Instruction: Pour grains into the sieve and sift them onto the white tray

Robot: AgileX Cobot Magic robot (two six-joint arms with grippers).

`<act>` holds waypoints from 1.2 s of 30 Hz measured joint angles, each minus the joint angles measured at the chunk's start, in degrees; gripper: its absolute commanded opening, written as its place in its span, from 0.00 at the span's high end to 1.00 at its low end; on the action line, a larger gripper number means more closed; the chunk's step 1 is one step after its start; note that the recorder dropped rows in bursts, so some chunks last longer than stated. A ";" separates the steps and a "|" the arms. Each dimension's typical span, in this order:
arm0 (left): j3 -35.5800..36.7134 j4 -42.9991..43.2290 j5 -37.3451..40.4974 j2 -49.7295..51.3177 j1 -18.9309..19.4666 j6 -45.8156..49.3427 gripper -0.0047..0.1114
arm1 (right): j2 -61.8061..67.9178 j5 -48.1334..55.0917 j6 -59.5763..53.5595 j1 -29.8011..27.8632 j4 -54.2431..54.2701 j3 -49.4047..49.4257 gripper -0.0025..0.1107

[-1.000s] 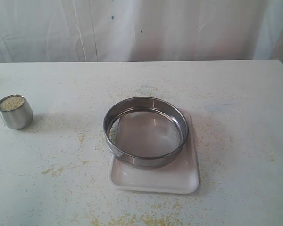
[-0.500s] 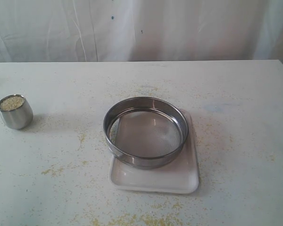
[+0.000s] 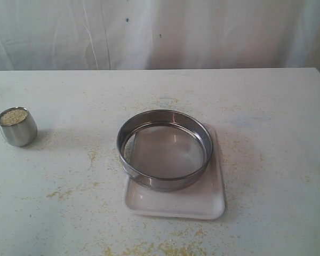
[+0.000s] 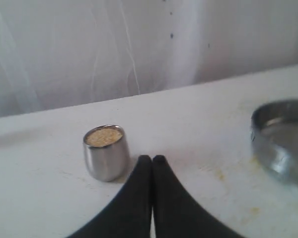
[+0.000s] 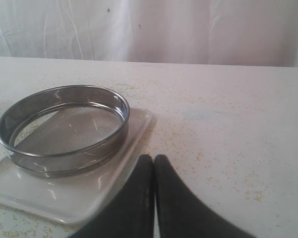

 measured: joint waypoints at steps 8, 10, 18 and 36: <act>0.00 -2.33 -2.34 0.00 0.00 -14.63 0.95 | 0.00 0.00 0.00 0.00 0.00 0.00 0.98; 0.00 -2.46 -2.45 0.00 0.00 -16.52 0.95 | 0.00 0.00 0.00 0.00 0.00 0.00 0.98; -8.82 15.16 -1.60 -0.09 -0.55 -33.84 0.95 | 0.00 0.00 0.00 0.00 0.00 0.00 0.98; -16.45 29.90 -10.70 37.27 -0.60 -38.69 0.27 | 0.00 0.00 0.00 0.00 0.00 0.00 0.98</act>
